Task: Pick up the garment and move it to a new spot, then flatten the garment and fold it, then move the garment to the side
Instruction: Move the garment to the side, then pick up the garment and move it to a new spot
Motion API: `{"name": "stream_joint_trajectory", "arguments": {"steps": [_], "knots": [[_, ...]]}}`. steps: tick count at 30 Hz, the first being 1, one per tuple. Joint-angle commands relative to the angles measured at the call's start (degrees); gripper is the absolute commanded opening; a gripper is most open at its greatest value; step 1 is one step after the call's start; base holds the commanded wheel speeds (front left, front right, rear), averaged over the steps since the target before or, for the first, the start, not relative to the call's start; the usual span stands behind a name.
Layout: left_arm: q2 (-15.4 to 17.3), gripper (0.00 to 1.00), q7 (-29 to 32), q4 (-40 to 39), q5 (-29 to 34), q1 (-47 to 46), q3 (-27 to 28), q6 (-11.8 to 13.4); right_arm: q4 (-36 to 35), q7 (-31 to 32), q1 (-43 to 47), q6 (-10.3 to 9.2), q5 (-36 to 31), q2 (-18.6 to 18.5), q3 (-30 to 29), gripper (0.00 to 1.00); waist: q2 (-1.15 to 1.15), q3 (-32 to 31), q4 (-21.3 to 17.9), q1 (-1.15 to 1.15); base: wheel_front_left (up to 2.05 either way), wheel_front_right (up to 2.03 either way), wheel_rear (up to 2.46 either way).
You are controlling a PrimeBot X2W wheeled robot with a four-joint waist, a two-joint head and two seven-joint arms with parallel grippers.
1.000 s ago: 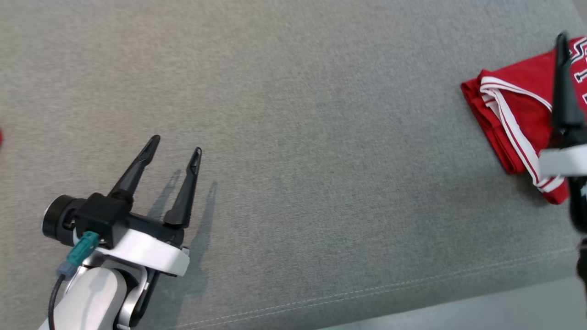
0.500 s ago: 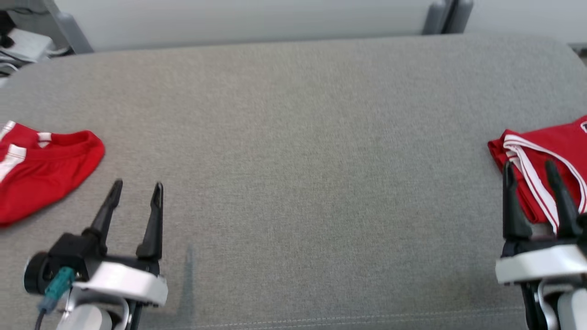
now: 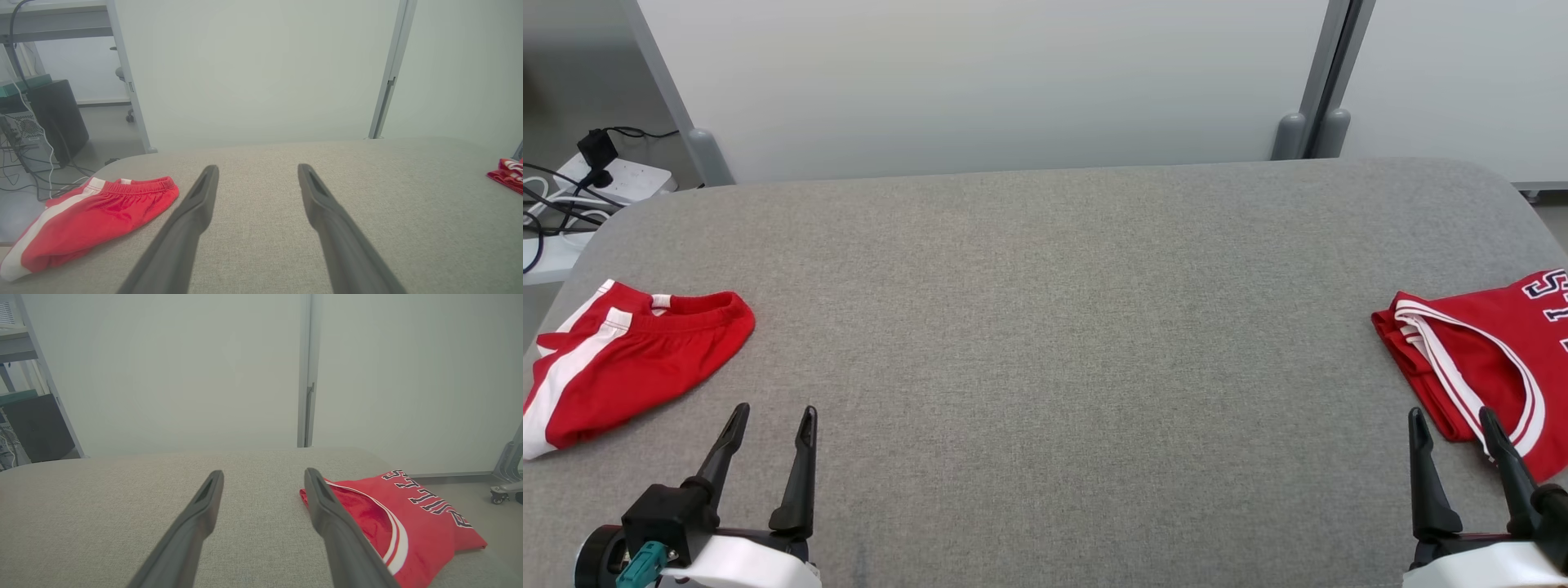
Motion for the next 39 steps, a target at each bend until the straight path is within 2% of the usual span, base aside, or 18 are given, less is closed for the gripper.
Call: {"name": "stream_joint_trajectory", "arguments": {"steps": [1, 12, 25, 31, 39], "knots": [[0.9, 1.0, -0.7, -0.9, 0.5, -1.6, 2.8, -0.2, -2.1, 0.2, -0.5, -0.01, -0.2, -0.5, 1.7, 1.0, 0.0, -0.2, -0.2, 0.0, 0.0, 0.0, 0.0], [0.5, 1.0, -0.8, 0.1, 1.2, -1.6, 3.3, -1.1, -2.9, 0.8, 0.0, -0.01, -0.3, -0.1, 2.4, 1.0, 0.0, -0.6, -0.8, 0.0, 0.0, 0.0, 0.0], [0.3, 1.0, -0.6, 1.0, 0.9, -2.2, 3.5, -0.9, -2.8, 0.8, 0.2, -0.01, 0.0, -0.1, 2.1, 1.0, 0.0, -0.8, -0.1, 0.0, 0.0, 0.0, 0.0], [0.0, 1.0, -0.6, 2.2, -0.7, -3.1, 6.2, 0.1, -3.2, 0.8, 0.1, -0.01, -0.2, -0.1, 2.5, 1.0, 0.0, -0.5, 3.5, 0.0, 0.0, 0.0, 0.0], [-0.2, 1.0, -0.7, 2.5, -1.2, -2.7, 10.9, 1.3, -3.4, 1.2, -0.8, -0.01, -1.1, -0.1, 5.3, 1.0, 0.0, -0.4, 12.6, 0.0, 0.0, 0.0, 0.0]]}}
